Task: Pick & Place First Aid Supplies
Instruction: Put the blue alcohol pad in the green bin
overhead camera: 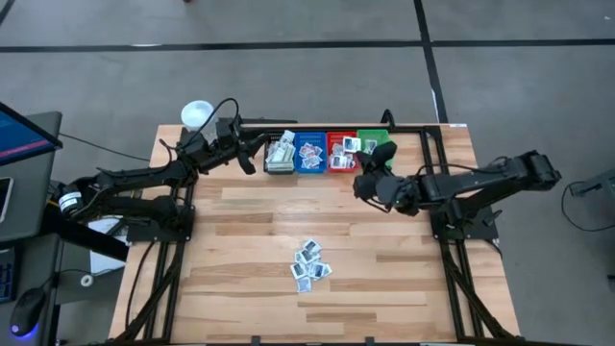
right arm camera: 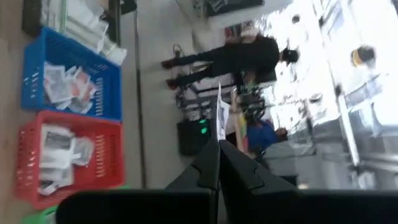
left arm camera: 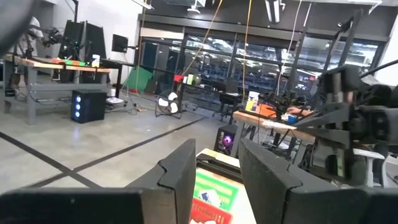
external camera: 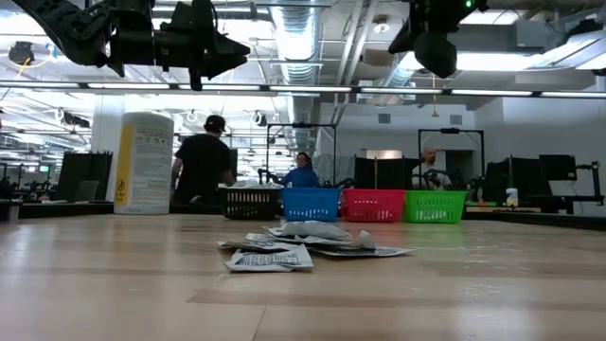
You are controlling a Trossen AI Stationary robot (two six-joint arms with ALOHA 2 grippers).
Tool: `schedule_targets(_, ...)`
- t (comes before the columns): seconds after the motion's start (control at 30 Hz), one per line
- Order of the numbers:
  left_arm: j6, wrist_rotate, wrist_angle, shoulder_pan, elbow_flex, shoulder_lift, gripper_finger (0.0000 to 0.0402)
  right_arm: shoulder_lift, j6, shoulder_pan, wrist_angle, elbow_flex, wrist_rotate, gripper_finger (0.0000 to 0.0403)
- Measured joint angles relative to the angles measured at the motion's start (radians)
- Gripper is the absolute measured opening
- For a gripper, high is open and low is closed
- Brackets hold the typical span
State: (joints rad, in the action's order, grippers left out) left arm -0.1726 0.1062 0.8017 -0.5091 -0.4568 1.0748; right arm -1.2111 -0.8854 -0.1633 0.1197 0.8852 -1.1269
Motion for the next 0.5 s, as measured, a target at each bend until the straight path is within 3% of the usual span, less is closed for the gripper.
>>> schedule_targets(0.13, 0.002, 0.000, 0.000, 0.000, 0.000, 0.000, 0.0122, 0.030, 0.284, 0.052, 0.219, -0.004, 0.022, 0.0000)
schedule_targets(0.23, 0.002, 0.000, 0.000, 0.000, 0.000, 0.000, 0.0122, 0.070, 0.554, 0.144, 0.356, -0.057, 0.155, 0.0000)
schedule_targets(0.33, 0.003, 0.000, 0.000, 0.000, 0.000, 0.000, 0.0122, 0.088, 0.683, 0.243, 0.354, -0.144, 0.254, 0.0000)
schedule_targets(0.5, 0.003, 0.000, 0.000, 0.000, 0.000, 0.000, 0.0122, 0.054, 0.711, 0.392, 0.214, -0.254, 0.407, 0.0000)
